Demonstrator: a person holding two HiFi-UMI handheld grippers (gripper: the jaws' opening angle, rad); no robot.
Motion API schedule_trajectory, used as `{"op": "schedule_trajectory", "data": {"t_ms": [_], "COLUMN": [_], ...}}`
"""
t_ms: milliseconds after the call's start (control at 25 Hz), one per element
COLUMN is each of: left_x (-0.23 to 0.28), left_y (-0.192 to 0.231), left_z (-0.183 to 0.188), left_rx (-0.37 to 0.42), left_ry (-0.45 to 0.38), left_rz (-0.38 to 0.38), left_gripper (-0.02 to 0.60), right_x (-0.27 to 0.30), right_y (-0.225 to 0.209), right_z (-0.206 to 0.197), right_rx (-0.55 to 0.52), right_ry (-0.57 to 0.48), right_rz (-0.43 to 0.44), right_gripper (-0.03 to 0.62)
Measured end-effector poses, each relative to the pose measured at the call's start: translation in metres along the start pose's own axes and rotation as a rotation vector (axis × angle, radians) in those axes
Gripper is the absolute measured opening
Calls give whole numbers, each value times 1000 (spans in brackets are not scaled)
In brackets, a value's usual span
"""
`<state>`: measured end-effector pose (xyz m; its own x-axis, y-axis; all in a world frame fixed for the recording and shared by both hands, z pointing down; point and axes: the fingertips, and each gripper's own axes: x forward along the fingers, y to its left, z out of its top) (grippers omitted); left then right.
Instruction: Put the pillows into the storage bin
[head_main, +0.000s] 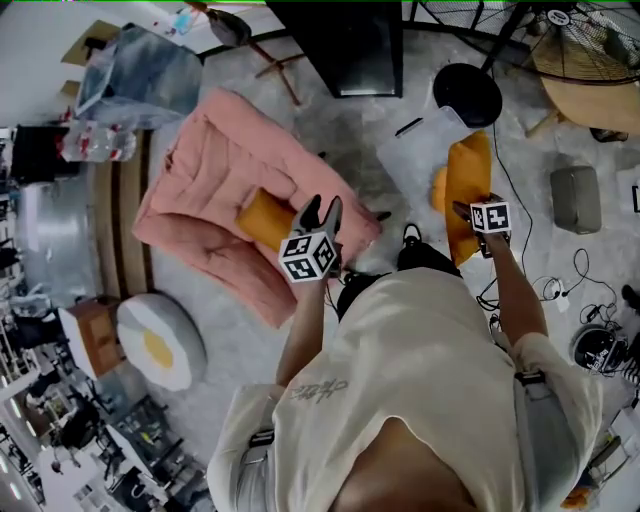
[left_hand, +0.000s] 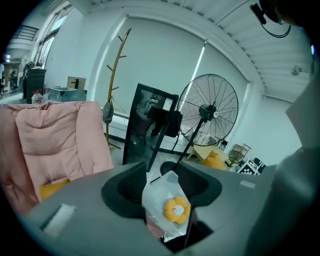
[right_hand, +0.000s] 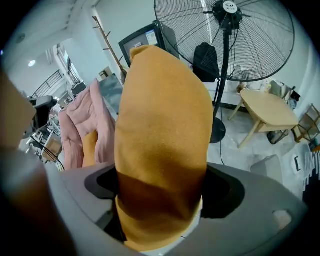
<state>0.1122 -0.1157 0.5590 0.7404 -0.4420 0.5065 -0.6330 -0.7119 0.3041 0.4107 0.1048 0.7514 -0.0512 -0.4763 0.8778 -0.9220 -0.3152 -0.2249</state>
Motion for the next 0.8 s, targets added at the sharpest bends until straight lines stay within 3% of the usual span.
{"op": "schedule_trajectory", "data": {"t_ms": [280,440,800], "left_x": [34,39,48], "left_y": [-20,-19,-22], "left_z": [4,6,-3], "left_rx": [0,-7,-33], "left_ry": [31,48,56], "left_rz": [25,42,81], "left_gripper": [216,216,218], "right_x": [31,31,49], "right_y": [-34,-34,-9], "right_z": [5,33,52], "right_rx": [-70,-120,-186], "right_ry": [110,57,29], "right_rz": [32,27,120], "right_gripper": [537,537,541]}}
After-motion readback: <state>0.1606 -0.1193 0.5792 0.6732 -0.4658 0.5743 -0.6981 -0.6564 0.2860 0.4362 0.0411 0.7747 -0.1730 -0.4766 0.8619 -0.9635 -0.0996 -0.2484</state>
